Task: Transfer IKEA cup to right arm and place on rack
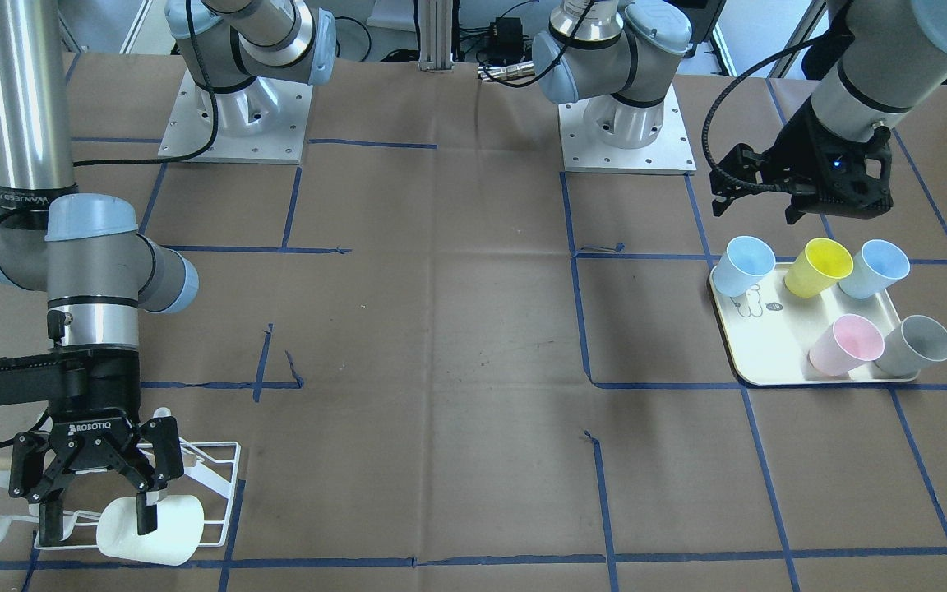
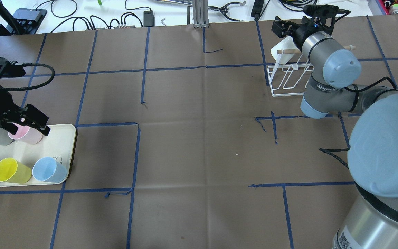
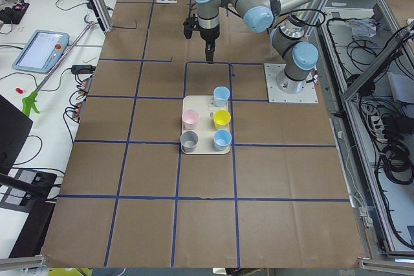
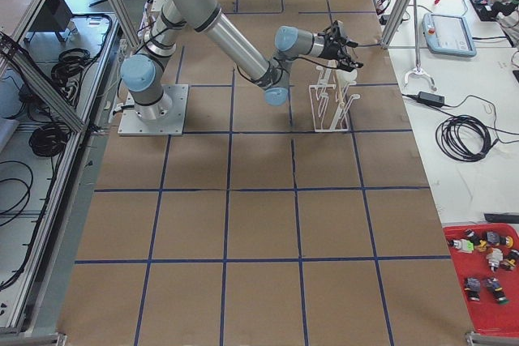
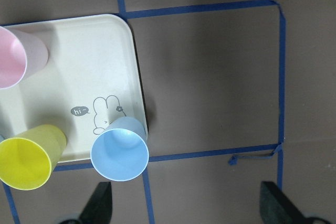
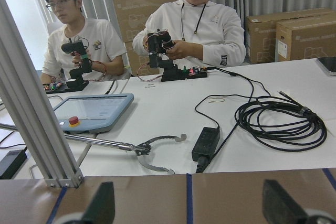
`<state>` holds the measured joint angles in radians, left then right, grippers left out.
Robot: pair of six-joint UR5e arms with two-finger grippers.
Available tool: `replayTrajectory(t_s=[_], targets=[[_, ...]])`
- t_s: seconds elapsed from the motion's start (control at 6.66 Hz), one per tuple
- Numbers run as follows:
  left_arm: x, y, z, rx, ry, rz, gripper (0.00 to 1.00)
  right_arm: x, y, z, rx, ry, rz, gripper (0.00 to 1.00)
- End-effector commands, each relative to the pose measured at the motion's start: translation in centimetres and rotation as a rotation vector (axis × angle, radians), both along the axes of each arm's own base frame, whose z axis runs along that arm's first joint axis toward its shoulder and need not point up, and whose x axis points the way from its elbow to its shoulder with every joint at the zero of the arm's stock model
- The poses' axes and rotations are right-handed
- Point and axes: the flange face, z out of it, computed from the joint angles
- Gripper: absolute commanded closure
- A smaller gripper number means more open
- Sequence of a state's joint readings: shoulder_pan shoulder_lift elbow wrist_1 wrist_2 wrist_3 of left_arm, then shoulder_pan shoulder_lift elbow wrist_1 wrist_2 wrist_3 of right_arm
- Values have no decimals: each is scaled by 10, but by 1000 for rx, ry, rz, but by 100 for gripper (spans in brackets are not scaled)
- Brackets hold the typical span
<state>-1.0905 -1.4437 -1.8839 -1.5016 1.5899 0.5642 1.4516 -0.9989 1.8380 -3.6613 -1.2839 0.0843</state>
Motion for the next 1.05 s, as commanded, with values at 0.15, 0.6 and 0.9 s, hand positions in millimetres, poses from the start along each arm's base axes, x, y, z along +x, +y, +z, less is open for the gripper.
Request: replayTrajectory(t_s=[0.15,0.6,0.9], targets=[[8,15,-57,-5,-1,13,1,80,42,77,-59,-248,60,0],[1,35,-133,-72,-43,15,1,107,121,101,20,-502,44,0],[13,34,-167,-58,-37,34,1,128,138,83,164,-781,-7,0]])
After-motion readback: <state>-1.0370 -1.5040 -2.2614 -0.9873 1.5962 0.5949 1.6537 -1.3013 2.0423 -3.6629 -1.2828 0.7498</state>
